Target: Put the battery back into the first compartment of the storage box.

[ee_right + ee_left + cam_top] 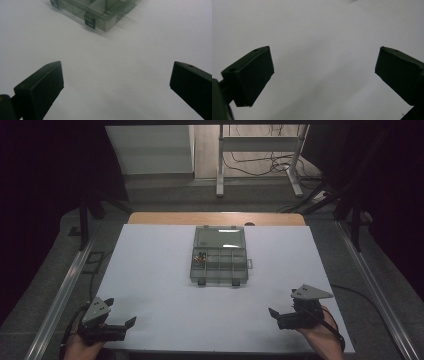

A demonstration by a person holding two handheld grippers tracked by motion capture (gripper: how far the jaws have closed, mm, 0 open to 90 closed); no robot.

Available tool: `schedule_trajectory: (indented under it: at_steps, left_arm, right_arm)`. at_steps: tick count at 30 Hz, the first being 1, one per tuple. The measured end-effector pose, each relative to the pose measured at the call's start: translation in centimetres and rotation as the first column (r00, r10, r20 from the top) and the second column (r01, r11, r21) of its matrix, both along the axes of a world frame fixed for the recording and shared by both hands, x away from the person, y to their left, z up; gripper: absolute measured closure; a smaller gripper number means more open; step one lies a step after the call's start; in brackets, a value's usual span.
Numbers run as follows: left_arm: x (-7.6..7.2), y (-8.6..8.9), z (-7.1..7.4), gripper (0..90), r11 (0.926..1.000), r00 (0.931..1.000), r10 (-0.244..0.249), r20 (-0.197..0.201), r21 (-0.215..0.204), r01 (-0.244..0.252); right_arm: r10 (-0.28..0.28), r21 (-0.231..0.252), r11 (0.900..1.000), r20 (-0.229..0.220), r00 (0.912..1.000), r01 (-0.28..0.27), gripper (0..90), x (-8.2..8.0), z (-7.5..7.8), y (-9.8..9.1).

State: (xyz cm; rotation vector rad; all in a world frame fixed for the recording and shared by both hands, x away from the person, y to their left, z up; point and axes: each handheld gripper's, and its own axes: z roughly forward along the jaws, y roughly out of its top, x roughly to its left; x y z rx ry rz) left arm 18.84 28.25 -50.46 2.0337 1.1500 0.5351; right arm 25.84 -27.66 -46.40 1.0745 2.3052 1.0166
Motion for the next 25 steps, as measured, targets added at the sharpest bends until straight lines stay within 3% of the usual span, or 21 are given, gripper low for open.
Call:
schedule_trajectory:
  at_steps: [13,15,20,25]
  left_arm:
    - [0.0,0.0,0.0,2.8,1.0,1.0,0.001,-0.001,0.001,-0.001]
    - [0.0,0.0,0.0,2.8,1.0,1.0,0.0,-0.001,0.004,0.0]
    - [0.0,0.0,0.0,2.8,1.0,1.0,-0.001,0.002,0.004,0.001]
    - [0.1,-0.1,0.0,2.7,1.0,1.0,-0.002,-0.002,0.006,0.002]
  right_arm:
    - [-0.105,0.025,0.9942,0.005,0.9945,0.105,0.0,-2.5,-1.3,-2.9]
    - [-0.124,0.043,0.9916,0.026,0.992,0.122,0.0,-2.7,-1.1,-3.1]
    - [-0.143,0.048,0.9887,0.025,0.9894,0.142,0.0,-2.8,-1.1,-3.4]
    - [-0.143,0.023,0.9895,0.008,0.9897,0.143,0.0,-2.6,-1.3,-3.2]
